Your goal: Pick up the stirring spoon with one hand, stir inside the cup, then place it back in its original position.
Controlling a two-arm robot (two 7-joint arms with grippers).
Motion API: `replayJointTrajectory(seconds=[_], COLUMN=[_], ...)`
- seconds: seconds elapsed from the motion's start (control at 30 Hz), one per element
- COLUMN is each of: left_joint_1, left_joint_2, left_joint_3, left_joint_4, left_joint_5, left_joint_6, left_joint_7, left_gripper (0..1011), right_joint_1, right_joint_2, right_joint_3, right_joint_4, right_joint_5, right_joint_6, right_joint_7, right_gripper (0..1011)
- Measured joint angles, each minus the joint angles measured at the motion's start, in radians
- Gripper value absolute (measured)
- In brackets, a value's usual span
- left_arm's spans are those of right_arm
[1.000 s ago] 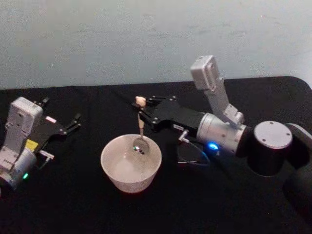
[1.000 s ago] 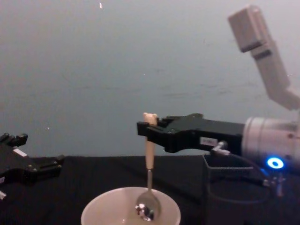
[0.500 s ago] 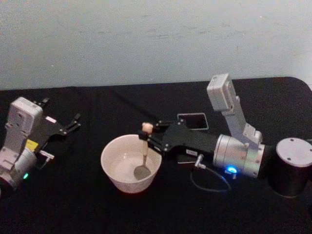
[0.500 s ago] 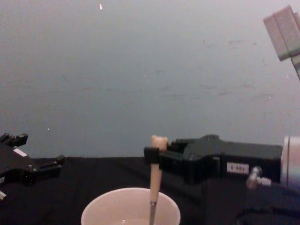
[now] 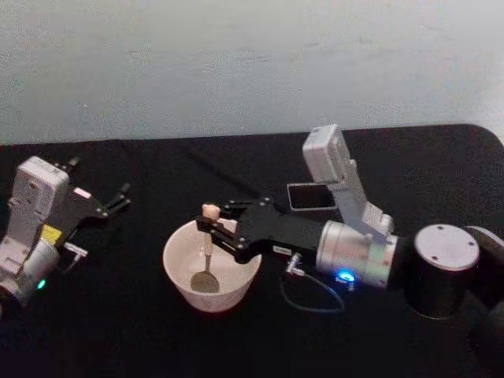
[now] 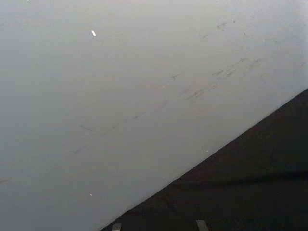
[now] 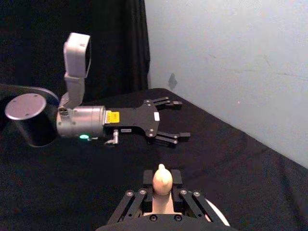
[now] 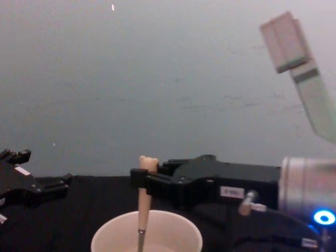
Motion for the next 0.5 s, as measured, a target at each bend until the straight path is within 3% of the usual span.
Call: replayJointTrajectory(seconds=[0.17, 0.5], left_joint_1=[0.0, 0.0], left_joint_2=[0.0, 0.0], left_joint_3=[0.0, 0.0], left_joint_4=[0.0, 0.0], left_joint_5=[0.0, 0.0], left_joint_6=[0.0, 0.0], left_joint_7=[0.0, 0.0], left_gripper=[1002, 1001], right_joint_1=[0.033, 0.064], right_joint_2=[-0.049, -0.077], right_joint_3=[-0.009, 0.021], right_joint_4=[0.057, 0.118], right_joint_5=[-0.019, -0.034], right_joint_6=[-0.001, -0.002], right_joint_7=[-0.032, -0.063], right_gripper=[215, 215])
